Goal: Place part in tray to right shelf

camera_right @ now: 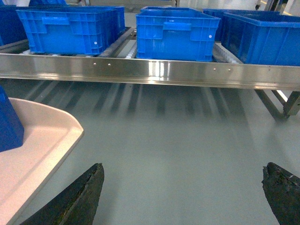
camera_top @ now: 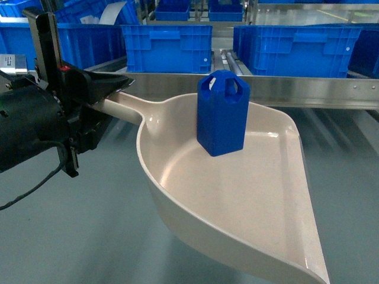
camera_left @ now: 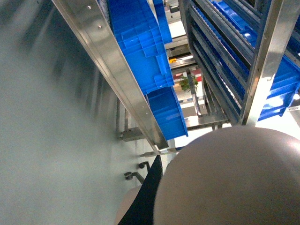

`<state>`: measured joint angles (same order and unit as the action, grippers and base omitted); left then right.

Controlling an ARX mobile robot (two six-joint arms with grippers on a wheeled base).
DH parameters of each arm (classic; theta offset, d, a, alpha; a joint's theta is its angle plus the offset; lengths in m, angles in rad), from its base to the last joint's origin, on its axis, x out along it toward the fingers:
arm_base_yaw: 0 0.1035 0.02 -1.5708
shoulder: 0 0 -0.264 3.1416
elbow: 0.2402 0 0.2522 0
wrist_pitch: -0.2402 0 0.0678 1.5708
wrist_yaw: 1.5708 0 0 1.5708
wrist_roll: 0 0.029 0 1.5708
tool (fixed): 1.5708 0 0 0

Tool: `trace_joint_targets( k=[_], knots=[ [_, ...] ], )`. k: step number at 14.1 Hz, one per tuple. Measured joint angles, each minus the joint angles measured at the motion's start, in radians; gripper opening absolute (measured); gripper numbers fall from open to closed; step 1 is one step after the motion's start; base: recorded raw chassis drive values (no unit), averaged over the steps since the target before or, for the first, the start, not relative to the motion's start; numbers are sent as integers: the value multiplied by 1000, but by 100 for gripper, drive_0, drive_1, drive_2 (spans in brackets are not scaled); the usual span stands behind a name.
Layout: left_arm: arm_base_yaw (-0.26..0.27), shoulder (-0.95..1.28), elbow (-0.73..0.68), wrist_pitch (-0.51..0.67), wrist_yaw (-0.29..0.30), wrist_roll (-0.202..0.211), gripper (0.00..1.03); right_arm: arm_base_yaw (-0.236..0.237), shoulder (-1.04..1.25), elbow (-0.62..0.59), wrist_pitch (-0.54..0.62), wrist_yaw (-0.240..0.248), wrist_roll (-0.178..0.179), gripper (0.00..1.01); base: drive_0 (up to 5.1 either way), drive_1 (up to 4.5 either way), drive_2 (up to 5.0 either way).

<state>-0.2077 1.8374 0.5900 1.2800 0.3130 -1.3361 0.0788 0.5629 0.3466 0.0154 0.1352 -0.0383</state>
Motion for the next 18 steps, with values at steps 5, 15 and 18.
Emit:
trace_joint_targets(
  k=[5,15,18],
  knots=[
    [-5,0,0,-2,2,0,14,0,-2,0,-1,2,0,98,17,422,-387],
    [-5,0,0,2,1,0,14,0,-2,0,-1,2,0,98,0,424,-424],
    [-5,0,0,-1,0,0,14,0,-1,0,-1,2,0,98,3,427,-422]
  ],
)
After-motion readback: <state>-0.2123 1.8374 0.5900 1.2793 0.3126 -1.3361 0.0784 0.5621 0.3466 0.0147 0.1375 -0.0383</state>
